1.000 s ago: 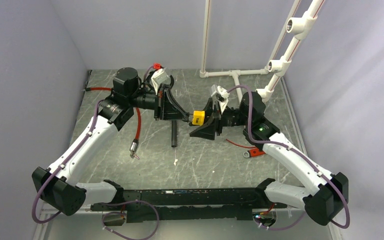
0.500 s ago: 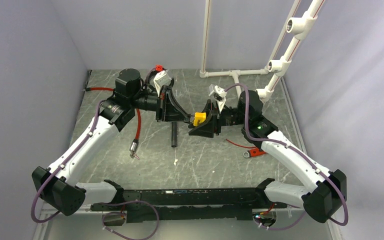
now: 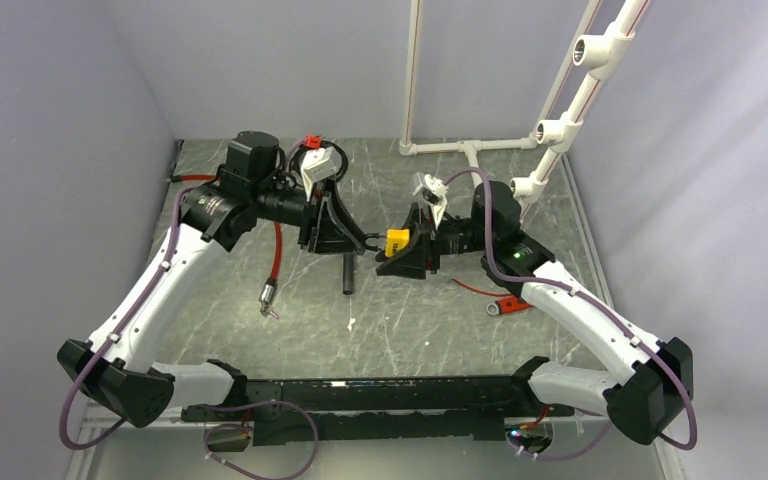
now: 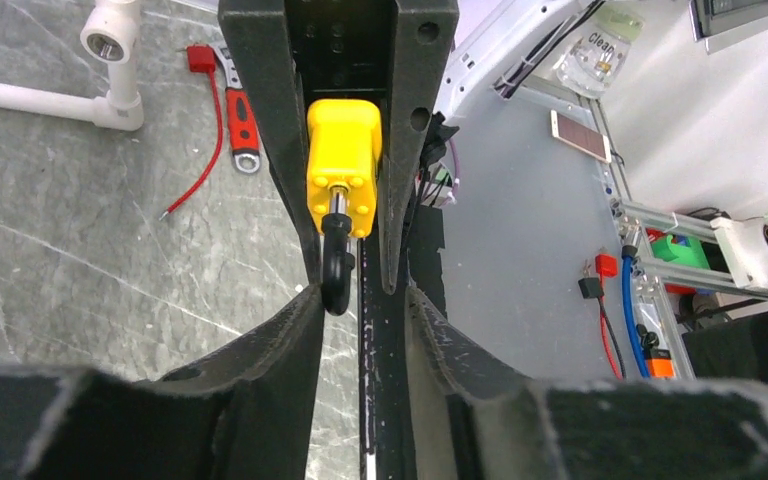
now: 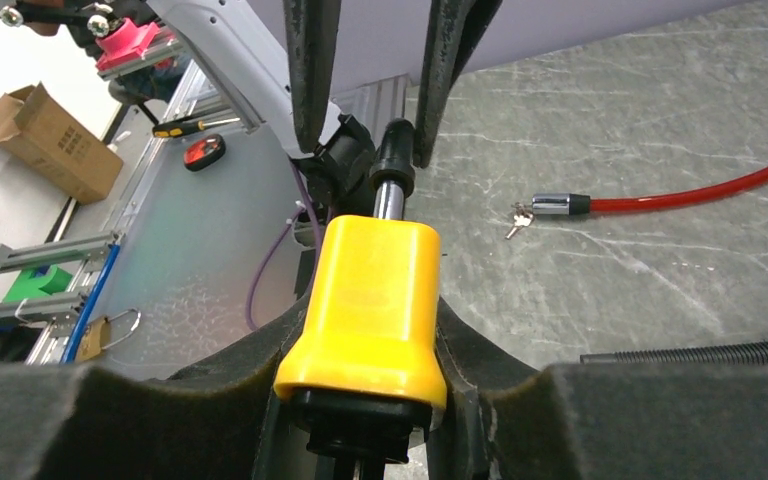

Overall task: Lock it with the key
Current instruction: Lock the lock.

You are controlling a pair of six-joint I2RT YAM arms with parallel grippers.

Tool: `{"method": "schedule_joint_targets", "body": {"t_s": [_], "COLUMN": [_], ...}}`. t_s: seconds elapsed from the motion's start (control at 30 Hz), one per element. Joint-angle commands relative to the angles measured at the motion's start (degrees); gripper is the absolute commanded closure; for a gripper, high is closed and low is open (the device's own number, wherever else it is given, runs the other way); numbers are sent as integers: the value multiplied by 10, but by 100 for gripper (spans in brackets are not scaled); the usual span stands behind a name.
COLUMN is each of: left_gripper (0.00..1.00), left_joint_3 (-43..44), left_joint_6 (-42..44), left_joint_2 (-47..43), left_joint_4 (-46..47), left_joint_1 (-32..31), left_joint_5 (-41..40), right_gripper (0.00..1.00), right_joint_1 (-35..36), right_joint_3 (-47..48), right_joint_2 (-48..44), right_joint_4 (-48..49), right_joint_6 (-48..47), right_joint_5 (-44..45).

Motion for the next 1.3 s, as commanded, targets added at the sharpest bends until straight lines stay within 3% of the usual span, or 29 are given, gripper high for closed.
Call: {"method": "schedule_joint_targets", "body": {"t_s": [0.0, 0.13, 0.33, 0.53, 0.63, 0.77, 1.27], "left_gripper": [58, 56, 67, 68, 77, 100, 100], "left_joint_3": [19, 16, 17, 14, 17, 22, -15], "left_joint_6": [82, 68, 50, 48, 54, 49, -85], "left_joint_2": [-11, -7, 0, 2, 5, 10, 19], "left_joint_4": [-69, -42, -14, -12, -14, -15, 95], "left_joint_1": [1, -6, -13, -21, -29, -39, -85], "left_joint_5": [2, -7, -7, -19, -23, -16, 23], "right_gripper": [100, 100, 100, 100, 100, 100, 100], "right_joint_1": [-1, 0, 2, 4, 5, 6, 15], "right_joint_3": [13, 16, 15, 14, 13, 15, 26], "right_joint_2": [-14, -10, -10, -10, -10, -5, 15], "right_joint_4": [33, 42, 41, 42, 45, 52, 35], "right_joint_6": [-3, 1, -4, -9, -13, -17, -52], "right_joint_5": [-7, -14, -20, -29, -28, -30, -27]}}
